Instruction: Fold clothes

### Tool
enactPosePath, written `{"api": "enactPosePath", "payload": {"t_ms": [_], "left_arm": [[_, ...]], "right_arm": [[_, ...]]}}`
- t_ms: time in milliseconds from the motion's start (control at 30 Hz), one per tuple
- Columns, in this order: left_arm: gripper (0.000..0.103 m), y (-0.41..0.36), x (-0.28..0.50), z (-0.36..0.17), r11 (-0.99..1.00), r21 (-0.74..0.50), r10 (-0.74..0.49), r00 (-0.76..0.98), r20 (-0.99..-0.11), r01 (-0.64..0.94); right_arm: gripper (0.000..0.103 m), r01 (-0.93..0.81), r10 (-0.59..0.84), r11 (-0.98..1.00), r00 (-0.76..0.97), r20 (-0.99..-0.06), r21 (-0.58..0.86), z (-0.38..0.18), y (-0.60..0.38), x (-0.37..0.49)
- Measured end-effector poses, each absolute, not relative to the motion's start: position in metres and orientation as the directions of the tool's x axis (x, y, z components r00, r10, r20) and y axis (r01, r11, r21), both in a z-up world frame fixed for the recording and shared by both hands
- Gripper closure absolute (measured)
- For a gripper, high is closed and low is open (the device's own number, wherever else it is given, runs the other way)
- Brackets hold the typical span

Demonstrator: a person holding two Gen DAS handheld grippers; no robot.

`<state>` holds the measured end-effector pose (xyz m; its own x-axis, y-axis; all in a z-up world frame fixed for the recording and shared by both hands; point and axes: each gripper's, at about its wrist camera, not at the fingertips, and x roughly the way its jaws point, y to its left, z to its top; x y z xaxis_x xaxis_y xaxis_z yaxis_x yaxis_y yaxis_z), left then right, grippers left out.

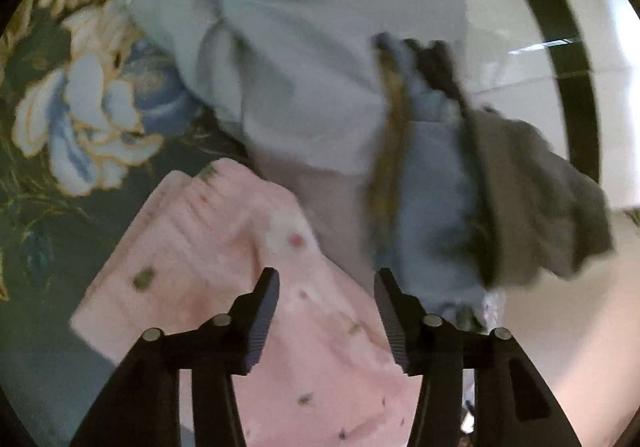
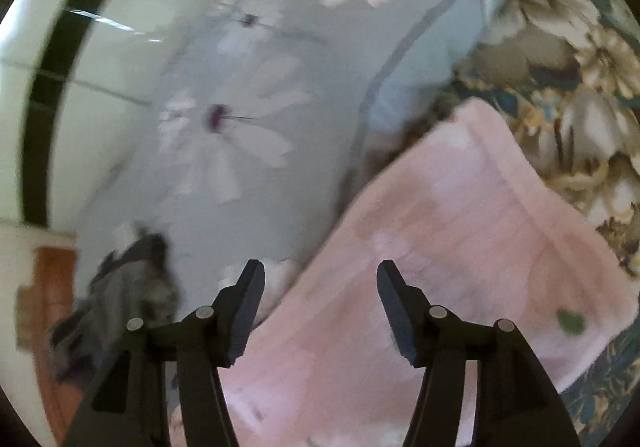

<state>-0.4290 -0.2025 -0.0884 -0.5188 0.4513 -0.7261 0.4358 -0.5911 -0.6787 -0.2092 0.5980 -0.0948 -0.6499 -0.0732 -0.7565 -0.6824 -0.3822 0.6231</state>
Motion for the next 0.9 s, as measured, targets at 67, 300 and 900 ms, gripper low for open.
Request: {"api": "enactPosePath", "payload": {"t_ms": [67, 300, 900], "left_arm": [[0.039, -0.209, -0.401, -0.076, -0.619, -0.649, 0.37, -0.565, -0.737, 0.441], [0.034, -0.244, -0.309, -0.137, -0.552, -0.558, 0.265, -0.504, -0.822, 0.619], [0.036, -0.231, -0.339, -0.184, -0.495, -0.618, 0.289, -0.556, -0.78, 0.611]], "right_arm": [[0.041, -0.623, -0.053, -0.426, -0.707, -0.705, 0.657, -0.076, 0.586, -0.183], [0.031, -0.64, 0.036, -0.313, -0.746, -0.665, 0.701, -0.088, 0.572, -0.072], [0.026, -0.579, 0.103, -0.012, -0.812, -0.575, 0.815, -0.166, 0.594, -0.062]]}}
